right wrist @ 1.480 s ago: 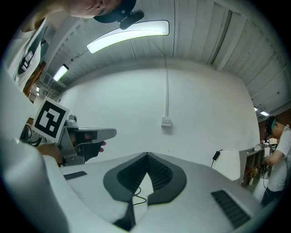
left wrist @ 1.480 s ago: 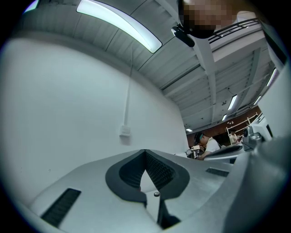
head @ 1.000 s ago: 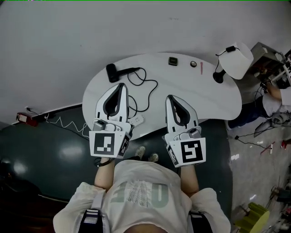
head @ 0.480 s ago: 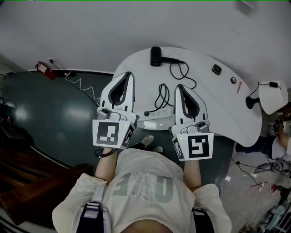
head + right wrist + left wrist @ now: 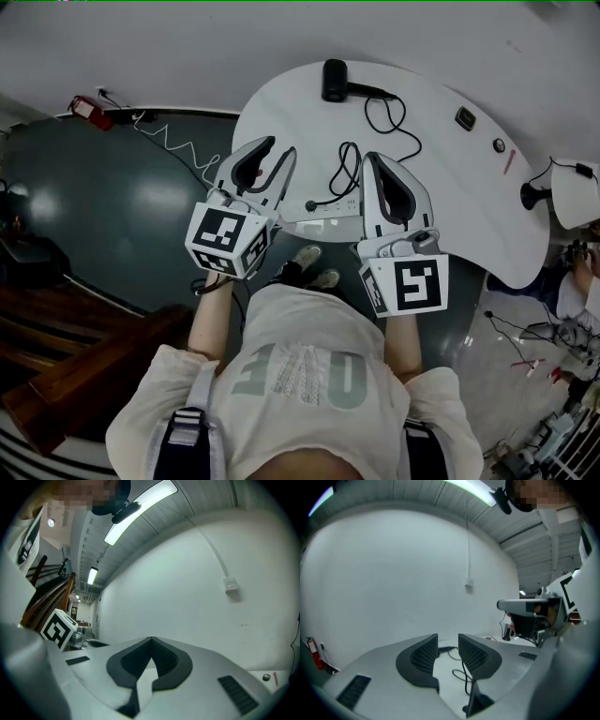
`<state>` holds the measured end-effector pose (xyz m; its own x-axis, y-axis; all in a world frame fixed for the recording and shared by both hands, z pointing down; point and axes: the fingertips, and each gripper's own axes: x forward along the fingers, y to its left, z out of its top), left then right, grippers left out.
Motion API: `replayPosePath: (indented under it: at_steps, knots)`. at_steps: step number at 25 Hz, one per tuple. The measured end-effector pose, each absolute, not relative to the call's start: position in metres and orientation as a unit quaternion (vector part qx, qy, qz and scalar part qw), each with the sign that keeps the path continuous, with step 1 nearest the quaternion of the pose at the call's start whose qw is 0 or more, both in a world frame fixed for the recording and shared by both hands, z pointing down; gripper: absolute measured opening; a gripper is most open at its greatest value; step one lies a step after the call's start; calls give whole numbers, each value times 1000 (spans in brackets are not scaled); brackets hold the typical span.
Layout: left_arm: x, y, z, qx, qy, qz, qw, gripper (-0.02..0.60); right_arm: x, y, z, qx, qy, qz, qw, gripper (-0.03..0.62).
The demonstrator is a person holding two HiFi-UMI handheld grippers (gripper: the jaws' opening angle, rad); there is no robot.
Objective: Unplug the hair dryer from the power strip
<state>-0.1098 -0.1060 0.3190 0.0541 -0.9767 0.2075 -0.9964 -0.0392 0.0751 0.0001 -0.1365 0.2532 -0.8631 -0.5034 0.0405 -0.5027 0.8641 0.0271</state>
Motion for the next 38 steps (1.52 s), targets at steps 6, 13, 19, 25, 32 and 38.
replayPosePath:
  at_steps: [6, 13, 19, 25, 32, 38]
  knots:
    - [-88, -91, 418, 769, -583, 198, 173, 205, -4, -127, 276, 247, -967, 3, 56, 0]
    - [-64, -48, 510, 819, -410, 342, 212, 238, -4, -116, 300, 246, -965, 18, 89, 0]
    - [-46, -45, 551, 828, -324, 421, 183, 284, -2, -108, 325, 247, -961, 40, 115, 0]
    - [-36, -51, 577, 822, -283, 468, 160, 282, 3, -95, 352, 243, -956, 57, 151, 0]
    - [-32, -52, 590, 820, -256, 484, 167, 252, 15, -87, 398, 245, -946, 91, 192, 0]
    - [-31, -52, 592, 815, -239, 495, 184, 252, 10, -79, 435, 213, -946, 121, 211, 0]
